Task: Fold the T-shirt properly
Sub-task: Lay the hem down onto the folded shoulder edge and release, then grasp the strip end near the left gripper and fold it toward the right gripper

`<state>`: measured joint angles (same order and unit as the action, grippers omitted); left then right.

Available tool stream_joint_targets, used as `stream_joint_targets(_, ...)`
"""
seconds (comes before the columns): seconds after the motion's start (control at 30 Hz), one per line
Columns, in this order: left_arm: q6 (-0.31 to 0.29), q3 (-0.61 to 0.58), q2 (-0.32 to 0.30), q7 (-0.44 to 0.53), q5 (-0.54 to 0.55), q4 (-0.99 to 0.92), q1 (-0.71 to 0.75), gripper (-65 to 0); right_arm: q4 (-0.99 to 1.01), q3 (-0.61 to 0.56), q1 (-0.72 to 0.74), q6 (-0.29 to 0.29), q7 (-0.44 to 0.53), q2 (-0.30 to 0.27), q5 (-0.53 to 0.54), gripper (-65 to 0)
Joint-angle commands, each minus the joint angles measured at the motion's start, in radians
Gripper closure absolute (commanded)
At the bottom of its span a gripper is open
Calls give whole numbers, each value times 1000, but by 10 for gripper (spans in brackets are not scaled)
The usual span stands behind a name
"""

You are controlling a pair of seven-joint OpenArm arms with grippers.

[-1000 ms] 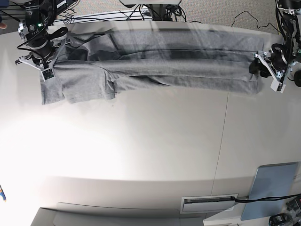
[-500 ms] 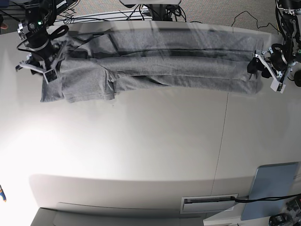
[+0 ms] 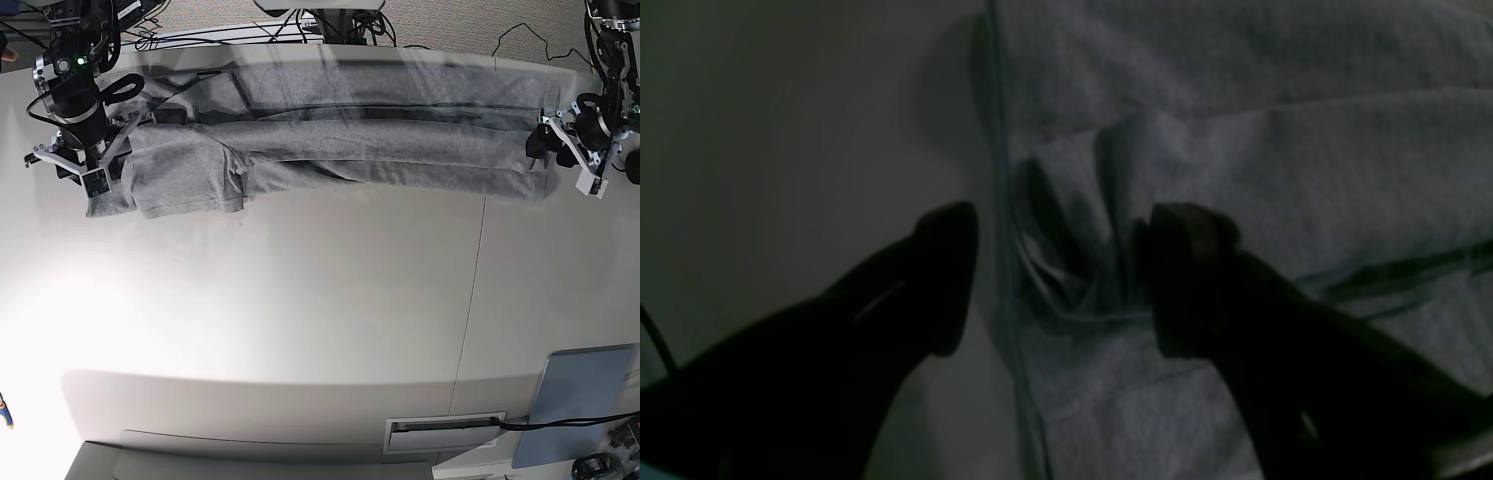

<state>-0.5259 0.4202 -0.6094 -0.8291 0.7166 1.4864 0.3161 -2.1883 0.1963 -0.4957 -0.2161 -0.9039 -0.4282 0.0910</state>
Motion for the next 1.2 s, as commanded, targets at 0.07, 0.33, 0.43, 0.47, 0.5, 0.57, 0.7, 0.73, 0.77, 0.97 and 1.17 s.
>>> stream_joint_targets(0.07, 70, 10, -19, 19, -56, 13, -5, -412, -15, 9, 5, 8, 13, -12, -5, -219)
stream_joint_targets(0.33, 100, 10, -11, 36, -42, -25, 3, -455, -15, 8, 5, 8, 3, -12, -4, -219)
stream_joint_targets(0.43, 96, 10, -11, 35, 3, -85, 3, -455, -15, 8, 5, 8, -6, -12, -5, -219)
stream_joint_targets(0.47, 79, 10, -11, 35, 23, -108, 2, -455, -15, 9, 5, 8, -6, -12, -5, -219)
stream_joint_targets(0.5, 64, 10, -11, 35, 48, -131, 2, -455, -15, 9, 5, 8, -5, -12, -5, -219)
stream_joint_targets(0.57, 33, 10, -11, 20, 102, -175, 2, -455, -15, 8, 5, 8, -5, -12, -5, -219)
stream_joint_targets(0.7, -68, 10, -11, -92, 246, -240, 0, -429, -15, 9, 6, 8, 0, -12, -5, -219)
stream_joint_targets(0.73, -87, 10, -11, -117, 278, -246, 0, -411, -15, 8, 6, 8, 0, -12, -5, -219)
stream_joint_targets(0.77, -103, 10, -11, -138, 301, -249, 0, -387, -15, 9, 6, 8, 3, -12, -5, -219)
stream_joint_targets(0.97, -81, 10, -11, -114, 336, -249, -3, -90, -15, 8, 5, 8, 6, -12, -5, -219)
stream_joint_targets(1.17, -32, 10, -23, -61, 219, -245, -55, 0, -15, 9, 5, 8, 15, -12, -4, -219)
